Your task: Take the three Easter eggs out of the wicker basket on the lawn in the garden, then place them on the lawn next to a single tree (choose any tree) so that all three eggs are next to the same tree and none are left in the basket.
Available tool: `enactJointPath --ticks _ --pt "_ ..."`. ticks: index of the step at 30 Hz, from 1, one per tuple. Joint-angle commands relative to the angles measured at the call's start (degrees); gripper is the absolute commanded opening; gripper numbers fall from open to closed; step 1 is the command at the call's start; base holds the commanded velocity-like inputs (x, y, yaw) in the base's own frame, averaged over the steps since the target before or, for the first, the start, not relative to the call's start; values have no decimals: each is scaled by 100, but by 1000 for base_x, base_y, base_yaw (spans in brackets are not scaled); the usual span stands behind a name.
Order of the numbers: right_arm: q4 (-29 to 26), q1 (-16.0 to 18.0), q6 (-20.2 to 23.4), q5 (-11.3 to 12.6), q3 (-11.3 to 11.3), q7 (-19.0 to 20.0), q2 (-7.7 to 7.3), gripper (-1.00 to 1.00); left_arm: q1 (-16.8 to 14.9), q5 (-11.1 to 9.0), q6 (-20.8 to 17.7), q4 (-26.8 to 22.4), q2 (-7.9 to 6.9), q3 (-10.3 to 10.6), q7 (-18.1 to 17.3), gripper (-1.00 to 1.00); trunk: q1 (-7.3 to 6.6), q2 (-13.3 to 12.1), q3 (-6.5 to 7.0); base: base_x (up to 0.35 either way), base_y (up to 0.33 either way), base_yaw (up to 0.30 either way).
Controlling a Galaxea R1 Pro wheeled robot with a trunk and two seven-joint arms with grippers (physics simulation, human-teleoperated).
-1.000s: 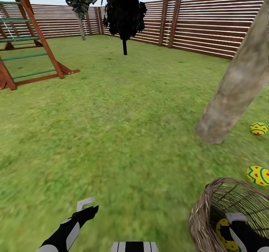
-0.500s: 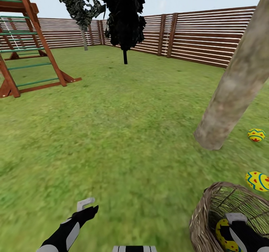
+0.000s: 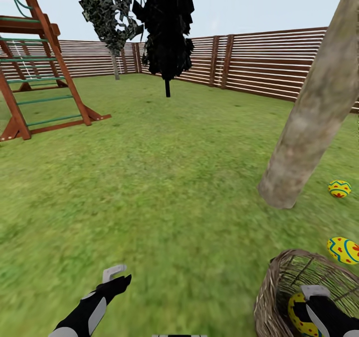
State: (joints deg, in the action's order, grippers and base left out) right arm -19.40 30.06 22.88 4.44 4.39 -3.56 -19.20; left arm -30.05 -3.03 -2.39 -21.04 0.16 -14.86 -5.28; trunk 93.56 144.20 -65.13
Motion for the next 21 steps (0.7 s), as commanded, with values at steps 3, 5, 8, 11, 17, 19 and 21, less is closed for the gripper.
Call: enactJointPath --ticks 3,5,8,11,17,19,21 --pt "-11 0 32 41 52 -39 3 -100 -1 -31 -25 -5 5 -26 -35 100 -9 -3 62 0 0 0" --pt "-11 0 32 40 53 -42 4 -100 -1 -31 -25 -5 10 -26 -35 100 -14 -5 107 0 0 0" --pt "-11 0 32 39 46 -40 3 -100 -1 -31 -25 -5 10 -26 -35 100 -22 -9 173 0 0 0" --pt "-11 0 32 40 44 -42 4 -100 -1 -25 -25 -5 11 -26 -35 100 -29 -13 240 0 0 0" --pt "-11 0 25 25 53 -49 4 -100 -1 -24 -25 -5 11 -26 -35 100 -45 -21 373 0 0 0" --pt "-9 0 24 22 53 -49 4 -100 -1 -24 -31 -5 -5 -28 -59 100 -50 -24 417 0 0 0" --pt "-5 0 24 22 53 -49 4 -100 -1 -30 -41 -12 -30 -33 -151 100 -55 -27 461 -60 0 0"
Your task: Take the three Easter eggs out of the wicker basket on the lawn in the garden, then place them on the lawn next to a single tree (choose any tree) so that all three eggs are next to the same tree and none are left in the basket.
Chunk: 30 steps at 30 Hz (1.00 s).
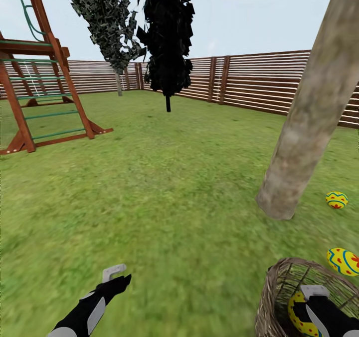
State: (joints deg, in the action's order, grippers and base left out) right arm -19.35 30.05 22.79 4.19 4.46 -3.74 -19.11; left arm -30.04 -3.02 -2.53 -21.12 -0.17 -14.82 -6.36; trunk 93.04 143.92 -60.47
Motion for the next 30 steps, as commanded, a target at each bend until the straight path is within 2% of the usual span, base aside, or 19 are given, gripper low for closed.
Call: enactJointPath --ticks 1,4,6,7,9,16,30 --pt "-9 0 33 47 46 -30 -5 -100 -2 -32 -26 0 -1 -38 -88 100 -5 0 18 -270 0 0" --pt "-8 0 33 43 49 -30 -1 -100 -2 -49 -27 -7 -12 -38 -109 100 -13 -4 84 -219 0 0" --pt "-8 0 33 39 54 -30 3 -100 -2 -286 -22 -7 -19 -35 -114 100 -18 -6 128 -37 0 0" --pt "-8 0 33 39 55 -30 3 -100 -2 -496 -24 -6 -31 -31 -117 100 -20 -8 151 -8 0 0" --pt "-2 0 33 38 55 -30 17 -100 -2 -604 -28 -6 -33 -28 -118 100 -23 -9 173 -3 0 0" --pt "1 0 26 38 55 -30 30 -100 -2 -628 -21 3 -36 -21 -120 100 -23 -9 173 -101 140 0" --pt "1 0 20 38 55 -39 39 -100 -2 -586 -20 11 -11 4 -120 100 -59 -28 483 -1 2 0"
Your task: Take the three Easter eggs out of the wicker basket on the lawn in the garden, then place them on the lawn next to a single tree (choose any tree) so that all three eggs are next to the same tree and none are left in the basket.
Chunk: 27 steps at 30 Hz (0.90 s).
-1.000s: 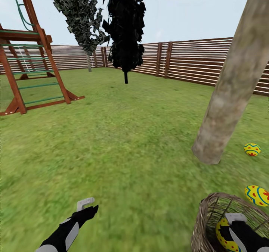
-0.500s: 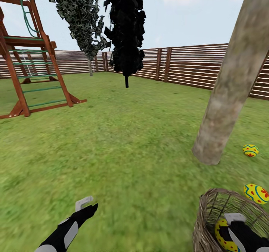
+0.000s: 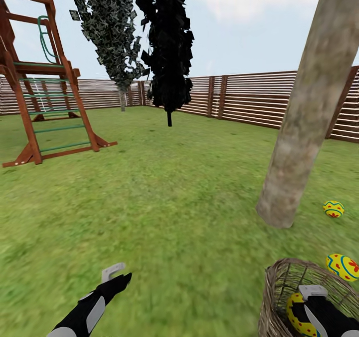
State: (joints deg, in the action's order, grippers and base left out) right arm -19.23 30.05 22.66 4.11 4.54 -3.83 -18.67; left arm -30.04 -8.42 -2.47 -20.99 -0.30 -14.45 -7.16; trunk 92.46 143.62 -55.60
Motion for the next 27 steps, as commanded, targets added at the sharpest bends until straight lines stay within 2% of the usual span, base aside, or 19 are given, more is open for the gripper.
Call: enactJointPath --ticks 1,7,9,25,27 --pt "-11 1 31 43 47 -27 -5 -100 -2 -49 -26 -2 6 -32 -40 100 -4 0 17 -86 48 0" --pt "-11 1 37 46 47 -24 -2 -100 -2 -46 -26 108 17 -27 -40 100 -19 -8 150 -219 170 0" --pt "-11 1 30 46 47 -27 -4 -100 -2 -46 -26 112 23 -24 -40 100 -19 -8 150 -143 86 0" --pt "-11 1 23 48 47 -21 -5 -100 -2 -37 -35 106 12 -14 -31 100 -58 -28 482 -4 2 0" --pt "-11 1 15 65 46 5 -11 -100 -2 -43 -29 108 16 -14 -37 100 -58 -28 482 0 0 0"
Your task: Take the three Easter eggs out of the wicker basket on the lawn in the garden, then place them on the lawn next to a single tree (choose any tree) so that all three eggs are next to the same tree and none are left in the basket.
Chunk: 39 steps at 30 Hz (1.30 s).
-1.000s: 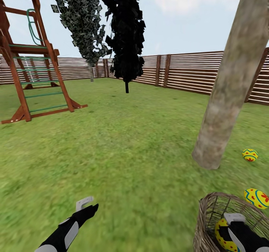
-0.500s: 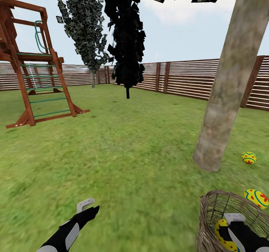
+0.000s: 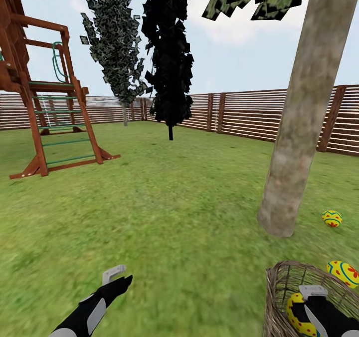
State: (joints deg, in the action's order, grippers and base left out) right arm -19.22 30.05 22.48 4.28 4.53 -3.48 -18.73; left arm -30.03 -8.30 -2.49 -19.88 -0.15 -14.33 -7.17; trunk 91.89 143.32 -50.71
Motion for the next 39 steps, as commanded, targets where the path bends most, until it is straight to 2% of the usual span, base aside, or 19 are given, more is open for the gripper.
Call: enactJointPath --ticks 1,34,39 --pt "-11 1 55 35 53 -22 -6 -100 -2 -57 -24 1 2 -26 -38 100 -1 3 -6 0 0 0" --pt "-4 1 33 29 56 -47 36 -100 -2 -53 -19 11 13 -26 -34 100 -1 3 -6 -7 -4 0" --pt "-2 1 31 28 56 -47 44 -100 -2 -59 -18 11 15 -26 -24 100 -14 -4 105 -4 -3 0"
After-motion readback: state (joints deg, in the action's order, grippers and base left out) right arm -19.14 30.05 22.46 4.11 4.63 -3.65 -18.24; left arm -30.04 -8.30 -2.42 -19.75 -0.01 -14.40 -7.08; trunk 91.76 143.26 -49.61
